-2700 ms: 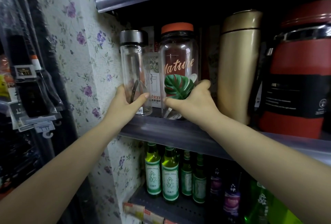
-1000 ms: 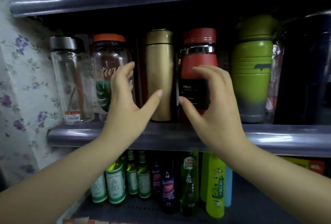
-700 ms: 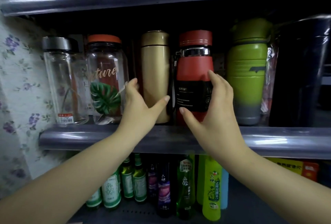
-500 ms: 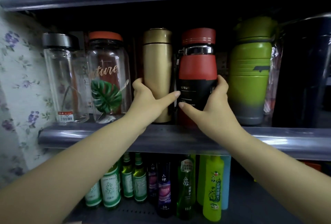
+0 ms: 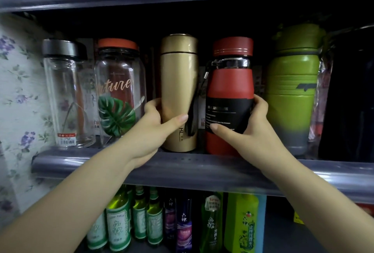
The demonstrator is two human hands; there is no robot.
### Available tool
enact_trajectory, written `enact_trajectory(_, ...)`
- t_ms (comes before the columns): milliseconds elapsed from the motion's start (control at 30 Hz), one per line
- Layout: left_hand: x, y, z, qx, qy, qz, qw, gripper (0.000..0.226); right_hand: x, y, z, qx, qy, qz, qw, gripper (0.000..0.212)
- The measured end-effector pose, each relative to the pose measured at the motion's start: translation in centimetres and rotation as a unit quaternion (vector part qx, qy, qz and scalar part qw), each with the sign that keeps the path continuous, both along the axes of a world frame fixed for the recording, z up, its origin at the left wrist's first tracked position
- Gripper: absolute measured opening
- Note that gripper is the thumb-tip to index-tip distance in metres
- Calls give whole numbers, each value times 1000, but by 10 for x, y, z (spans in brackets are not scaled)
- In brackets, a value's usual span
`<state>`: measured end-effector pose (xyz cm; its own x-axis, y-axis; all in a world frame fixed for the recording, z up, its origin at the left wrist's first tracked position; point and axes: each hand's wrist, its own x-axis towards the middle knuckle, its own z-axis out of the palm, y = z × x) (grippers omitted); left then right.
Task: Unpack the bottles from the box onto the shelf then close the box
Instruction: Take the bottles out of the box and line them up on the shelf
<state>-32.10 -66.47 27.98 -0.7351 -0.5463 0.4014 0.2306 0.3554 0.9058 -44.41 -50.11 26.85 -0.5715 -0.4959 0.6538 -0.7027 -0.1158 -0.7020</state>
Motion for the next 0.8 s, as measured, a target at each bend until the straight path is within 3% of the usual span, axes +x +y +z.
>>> enact_trajectory(100,0,1,1,-2,-11,-16,1000,75,0,1,0,1,0,3,1000,98)
enact_trajectory(267,2,-4,-1,3,-7,-53,999,69,0,2,2,3,-15,16,1000,99)
enact_trajectory(400,3,-6,-3,26,7,-33,999,118,2,4,3,6,-23,19,1000,104)
enact_trajectory(467,1,-1,-4,-12,-9,10,1000,127,2,6,3,13,-27,17,999,111)
enact_trajectory(567,-2,0,-6,-73,-30,84,993,106,2,6,2,31,-19,11,999,102)
enact_trajectory(667,-3,0,-6,-79,-43,65,994,81,1,5,2,32,-21,12,999,91)
enact_trajectory(800,1,-1,-5,-61,-39,32,997,71,-1,6,4,33,-56,39,997,83)
